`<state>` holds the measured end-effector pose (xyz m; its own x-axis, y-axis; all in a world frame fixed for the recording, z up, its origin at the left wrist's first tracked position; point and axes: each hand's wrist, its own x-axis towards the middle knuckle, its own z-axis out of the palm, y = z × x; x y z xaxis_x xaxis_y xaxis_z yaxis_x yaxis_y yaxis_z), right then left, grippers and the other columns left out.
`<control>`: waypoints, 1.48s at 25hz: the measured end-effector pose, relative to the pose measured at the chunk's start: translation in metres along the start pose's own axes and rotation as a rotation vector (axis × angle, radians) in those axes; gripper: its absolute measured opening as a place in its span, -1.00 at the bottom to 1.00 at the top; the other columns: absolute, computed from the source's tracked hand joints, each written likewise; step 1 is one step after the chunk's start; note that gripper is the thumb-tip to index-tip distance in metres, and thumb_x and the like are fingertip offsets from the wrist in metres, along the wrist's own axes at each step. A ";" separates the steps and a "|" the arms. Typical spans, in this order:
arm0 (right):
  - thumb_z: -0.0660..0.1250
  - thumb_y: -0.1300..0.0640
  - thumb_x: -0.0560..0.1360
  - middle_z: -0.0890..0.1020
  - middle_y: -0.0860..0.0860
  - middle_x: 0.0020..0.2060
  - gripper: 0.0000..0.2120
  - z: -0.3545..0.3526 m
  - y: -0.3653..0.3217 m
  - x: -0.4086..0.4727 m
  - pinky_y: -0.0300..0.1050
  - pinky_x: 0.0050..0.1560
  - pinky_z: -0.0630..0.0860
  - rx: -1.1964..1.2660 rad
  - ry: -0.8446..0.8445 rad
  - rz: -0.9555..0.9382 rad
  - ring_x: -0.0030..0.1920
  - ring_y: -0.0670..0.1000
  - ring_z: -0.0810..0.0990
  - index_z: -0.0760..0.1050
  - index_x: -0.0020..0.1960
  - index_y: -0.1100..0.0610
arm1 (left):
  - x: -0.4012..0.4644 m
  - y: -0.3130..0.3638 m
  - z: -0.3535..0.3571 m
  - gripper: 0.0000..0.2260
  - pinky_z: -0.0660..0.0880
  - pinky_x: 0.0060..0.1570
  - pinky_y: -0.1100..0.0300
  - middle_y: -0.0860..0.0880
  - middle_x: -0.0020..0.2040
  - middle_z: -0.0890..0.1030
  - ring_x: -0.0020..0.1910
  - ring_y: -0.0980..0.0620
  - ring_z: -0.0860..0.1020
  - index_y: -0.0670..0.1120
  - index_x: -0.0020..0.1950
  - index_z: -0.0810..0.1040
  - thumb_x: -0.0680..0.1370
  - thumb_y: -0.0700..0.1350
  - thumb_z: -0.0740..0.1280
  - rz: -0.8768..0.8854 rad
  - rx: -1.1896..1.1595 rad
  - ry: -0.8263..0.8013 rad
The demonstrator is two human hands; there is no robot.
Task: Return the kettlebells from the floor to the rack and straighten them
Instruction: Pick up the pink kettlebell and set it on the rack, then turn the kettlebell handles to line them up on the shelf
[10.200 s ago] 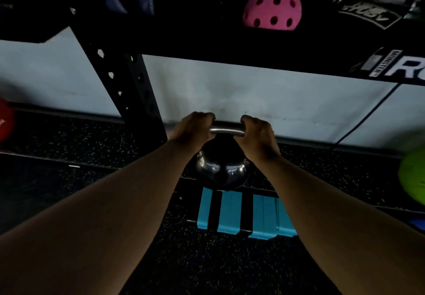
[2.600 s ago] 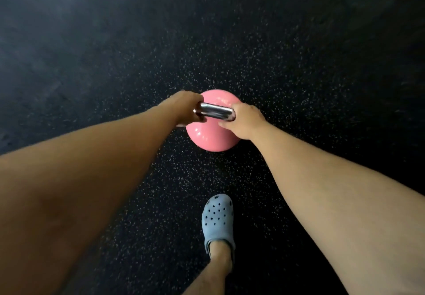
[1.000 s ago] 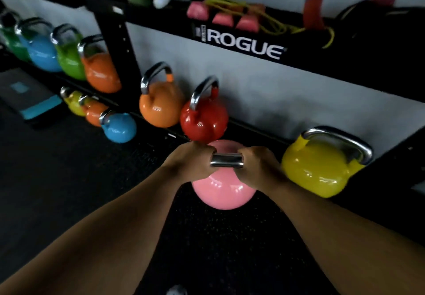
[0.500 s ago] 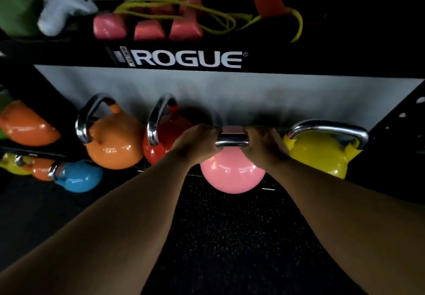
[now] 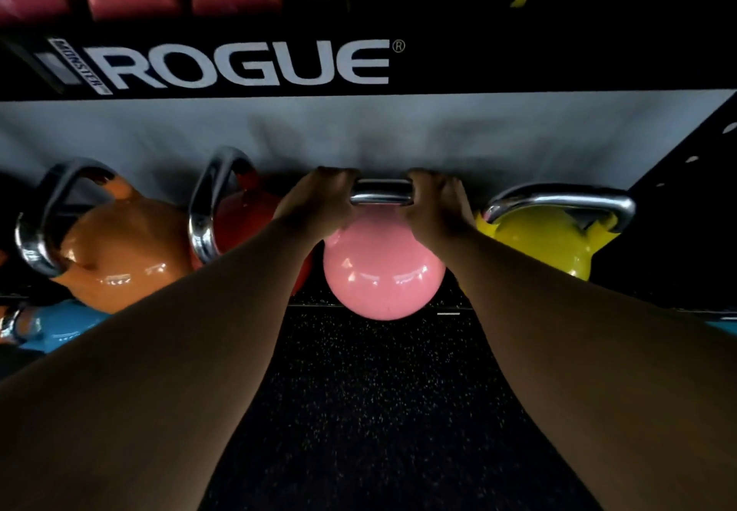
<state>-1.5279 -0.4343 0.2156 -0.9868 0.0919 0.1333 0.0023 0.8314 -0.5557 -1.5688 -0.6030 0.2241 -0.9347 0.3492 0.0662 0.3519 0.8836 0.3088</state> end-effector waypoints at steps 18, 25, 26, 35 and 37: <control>0.31 -0.21 0.48 0.47 0.16 0.19 -0.46 -0.081 0.029 -0.017 0.08 0.19 0.38 -0.272 -0.174 -0.297 0.25 0.23 0.38 0.37 0.32 0.08 | -0.026 0.050 -0.027 -0.37 0.46 0.05 0.08 -0.07 0.26 0.46 0.17 -0.03 0.47 0.04 0.38 0.31 0.39 -0.14 0.49 0.142 0.046 -0.115; 0.25 -0.11 0.53 0.47 0.14 0.18 -0.59 -0.192 0.117 -0.075 0.11 0.24 0.34 -0.395 -0.130 -0.303 0.24 0.24 0.41 0.41 0.29 0.08 | -0.035 0.178 -0.022 -0.52 0.46 0.11 0.02 -0.07 0.19 0.52 0.20 -0.13 0.49 -0.01 0.30 0.44 0.38 -0.15 0.38 0.360 0.151 -0.097; 0.24 -0.11 0.54 0.46 0.14 0.20 -0.59 -0.211 0.135 -0.084 0.11 0.24 0.33 -0.411 -0.139 -0.278 0.25 0.23 0.40 0.39 0.31 0.06 | -0.035 0.204 -0.019 -0.54 0.44 0.06 0.08 -0.06 0.15 0.53 0.17 -0.12 0.50 -0.01 0.29 0.46 0.38 -0.15 0.38 0.378 0.164 -0.106; 0.19 -0.09 0.56 0.51 0.14 0.21 -0.67 -0.364 0.299 -0.163 0.14 0.23 0.39 -0.519 -0.146 -0.078 0.26 0.22 0.43 0.46 0.23 0.06 | -0.015 0.417 0.027 -0.76 0.50 0.07 0.08 0.04 0.08 0.57 0.12 -0.04 0.55 0.08 0.07 0.55 0.42 -0.11 0.29 0.519 0.179 -0.235; 0.22 -0.11 0.53 0.52 0.10 0.25 -0.68 -0.378 0.331 -0.167 0.11 0.26 0.38 -0.519 -0.119 -0.021 0.28 0.20 0.44 0.48 0.20 0.02 | -0.008 0.450 0.044 -0.77 0.51 0.03 0.08 0.03 0.07 0.57 0.10 -0.05 0.56 0.06 0.05 0.55 0.43 -0.12 0.27 0.576 0.187 -0.234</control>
<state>-1.3008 0.0324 0.3197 -0.9990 0.0340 0.0289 0.0319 0.9970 -0.0704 -1.4011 -0.1948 0.3210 -0.5656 0.8236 -0.0434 0.8162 0.5665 0.1137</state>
